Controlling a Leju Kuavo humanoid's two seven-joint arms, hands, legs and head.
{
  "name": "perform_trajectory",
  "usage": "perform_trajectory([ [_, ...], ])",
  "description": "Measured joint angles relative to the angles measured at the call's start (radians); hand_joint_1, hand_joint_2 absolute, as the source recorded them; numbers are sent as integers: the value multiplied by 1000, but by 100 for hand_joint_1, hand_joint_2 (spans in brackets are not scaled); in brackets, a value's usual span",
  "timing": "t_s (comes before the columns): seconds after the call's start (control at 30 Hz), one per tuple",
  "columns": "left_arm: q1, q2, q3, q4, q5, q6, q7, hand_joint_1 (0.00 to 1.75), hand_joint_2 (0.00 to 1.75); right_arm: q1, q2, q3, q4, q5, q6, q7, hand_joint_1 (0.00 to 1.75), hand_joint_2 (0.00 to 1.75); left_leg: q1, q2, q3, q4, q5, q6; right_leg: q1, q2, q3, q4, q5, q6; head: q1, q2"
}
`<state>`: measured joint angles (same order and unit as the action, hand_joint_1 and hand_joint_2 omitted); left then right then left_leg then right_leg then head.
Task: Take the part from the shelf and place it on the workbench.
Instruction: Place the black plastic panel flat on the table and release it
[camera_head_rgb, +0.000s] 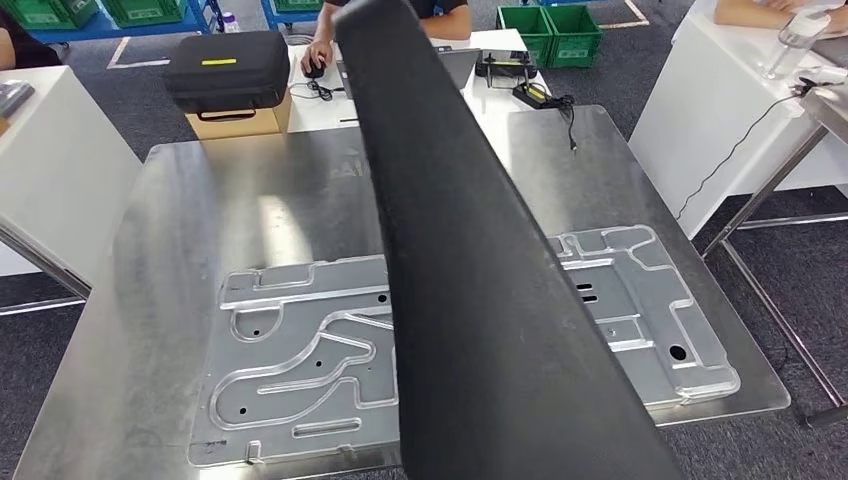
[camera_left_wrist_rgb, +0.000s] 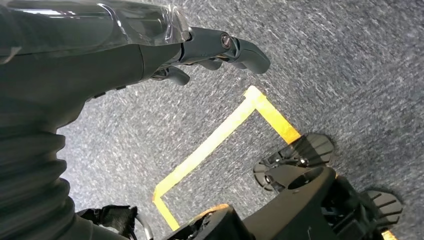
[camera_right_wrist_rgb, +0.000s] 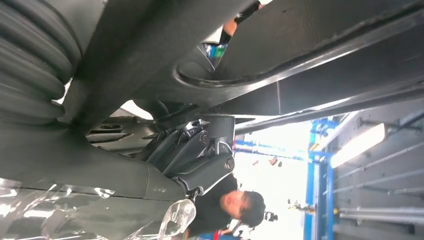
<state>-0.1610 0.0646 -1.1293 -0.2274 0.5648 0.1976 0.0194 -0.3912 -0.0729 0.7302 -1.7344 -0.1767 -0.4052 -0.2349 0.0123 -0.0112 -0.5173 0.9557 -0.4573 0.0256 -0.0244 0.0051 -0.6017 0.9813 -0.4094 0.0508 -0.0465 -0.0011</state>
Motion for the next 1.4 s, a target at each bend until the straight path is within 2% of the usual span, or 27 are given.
perform_trajectory([
  [0.1, 0, 0, 0, 0, -2, -3, 0, 0, 175, -5, -1, 0, 0, 23, -12, 18, 175, 175, 4, 2, 0, 2, -8, -13, 3, 3, 2, -4, -5, -20, -1, 0],
  [0.13, 0, -1, 0, 0, -4, -6, 1, 0, 175, -10, -1, 0, 0, 47, -26, 36, 175, 175, 6, 3, -11, 26, -22, -18, 1, 3, 3, -5, -5, -27, -2, 0],
  [0.17, -2, -2, 0, 0, -7, -10, 2, 0, 175, -18, -1, -1, 1, 79, -44, 61, 175, 175, 7, 4, -34, 74, -46, -22, 0, 3, 5, -6, -6, -32, -3, 0],
  [0.23, -4, -3, 0, 0, -16, -19, 7, 0, 175, -44, -8, -2, 8, 160, -80, 140, 175, 175, 7, 5, -112, 219, -102, -27, 3, 1, 6, -6, -9, -37, -5, 0],
  [0.27, -7, -4, 0, -1, -21, -23, 10, 0, 175, -62, -15, -4, 17, 203, -92, 191, 175, 175, 7, 5, -149, 282, -118, -27, 5, 1, 7, -6, -10, -38, -5, 0],
  [0.3, -11, -4, 0, -1, -27, -27, 13, 0, 175, -82, -25, -7, 29, 246, -99, 246, 175, 175, 5, 5, -172, 310, -114, -25, 7, 1, 8, -5, -12, -39, -5, 0],
  [0.33, -14, -5, 0, -1, -31, -31, 17, 0, 175, -105, -37, -13, 43, 289, -102, 299, 175, 175, 4, 5, -176, 296, -90, -21, 8, 1, 10, -5, -14, -38, -5, 0],
  [0.37, -18, -6, 0, -2, -35, -35, 20, 0, 175, -128, -49, -19, 59, 332, -102, 345, 175, 175, 3, 5, -160, 242, -51, -16, 9, 1, 14, -5, -16, -37, -5, 0],
  [0.4, -20, -7, 0, -2, -37, -39, 24, 0, 175, -153, -60, -25, 75, 373, -102, 381, 175, 175, 2, 5, -132, 165, -7, -10, 9, 2, 17, -6, -18, -36, -5, 0],
  [0.43, -21, -7, -1, -2, -38, -42, 26, 0, 175, -177, -70, -31, 92, 411, -101, 406, 175, 175, -2, 5, -105, 95, 25, -5, 11, 4, 18, -6, -19, -33, -5, 0],
  [0.47, -23, -8, -1, -2, -39, -46, 27, 0, 175, -200, -78, -35, 109, 448, -95, 430, 175, 175, -5, 4, -85, 47, 44, 0, 12, 5, 18, -6, -20, -30, -5, 0],
  [0.5, -25, -11, -1, -2, -41, -49, 28, 0, 175, -222, -86, -37, 126, 491, -83, 458, 175, 175, -7, 4, -75, 20, 50, 1, 14, 6, 16, -4, -21, -30, -5, 0],
  [0.6, -34, -20, -1, -3, -58, -60, 28, 0, 175, -277, -101, -37, 181, 656, -23, 550, 175, 175, -9, 1, -72, 11, 52, -4, 16, 5, 12, -3, -21, -39, -3, 0],
  [0.67, -44, -25, -1, -3, -68, -62, 28, 0, 175, -306, -104, -34, 218, 715, 3, 574, 175, 175, -11, -2, -73, 11, 52, -2, 14, 4, 15, -9, -17, -37, -3, 0],
  [0.93, -60, -41, -3, -3, -79, -65, 25, 0, 175, -356, -106, -30, 310, 741, 28, 585, 175, 175, -12, -3, -73, 11, 52, 5, 14, 2, 18, -18, -13, -23, -3, 0],
  [1.1, -67, -53, -4, -3, -79, -54, 15, 0, 175, -371, -100, -20, 371, 770, 44, 566, 175, 175, -10, -2, -73, 11, 53, 6, 15, 2, 18, -18, -13, -22, -3, 0],
  [1.17, -67, -58, -1, -3, -50, -37, -23, 0, 175, -368, -96, -17, 394, 775, 39, 559, 175, 175, -9, -2, -72, 10, 53, 5, 16, 2, 18, -18, -13, -22, -3, 0],
  [1.23, -64, -61, 11, -6, 1, -25, -123, 0, 175, -357, -96, -15, 411, 770, 30, 558, 175, 175, -8, -2, -71, 9, 53, 5, 17, 2, 18, -18, -13, -22, -3, 0],
  [1.3, -63, -63, 35, -10, 61, -48, -239, 0, 175, -340, -102, -16, 423, 761, 23, 559, 87, 175, -7, -2, -70, 8, 54, 4, 17, 2, 18, -18, -13, -22, -3, 0],
  [1.37, -66, -63, 62, -12, 99, -89, -308, 0, 175, -323, -108, -16, 432, 753, 20, 557, 0, 175, -7, -1, -70, 7, 54, 4, 17, 3, 18, -18, -13, -22, -3, 0],
  [1.4, -67, -64, 74, -13, 107, -101, -324, 0, 175, -316, -110, -17, 438, 750, 19, 556, 0, 175, -7, -1, -69, 7, 54, 4, 17, 4, 18, -18, -13, -22, -3, 0],
])
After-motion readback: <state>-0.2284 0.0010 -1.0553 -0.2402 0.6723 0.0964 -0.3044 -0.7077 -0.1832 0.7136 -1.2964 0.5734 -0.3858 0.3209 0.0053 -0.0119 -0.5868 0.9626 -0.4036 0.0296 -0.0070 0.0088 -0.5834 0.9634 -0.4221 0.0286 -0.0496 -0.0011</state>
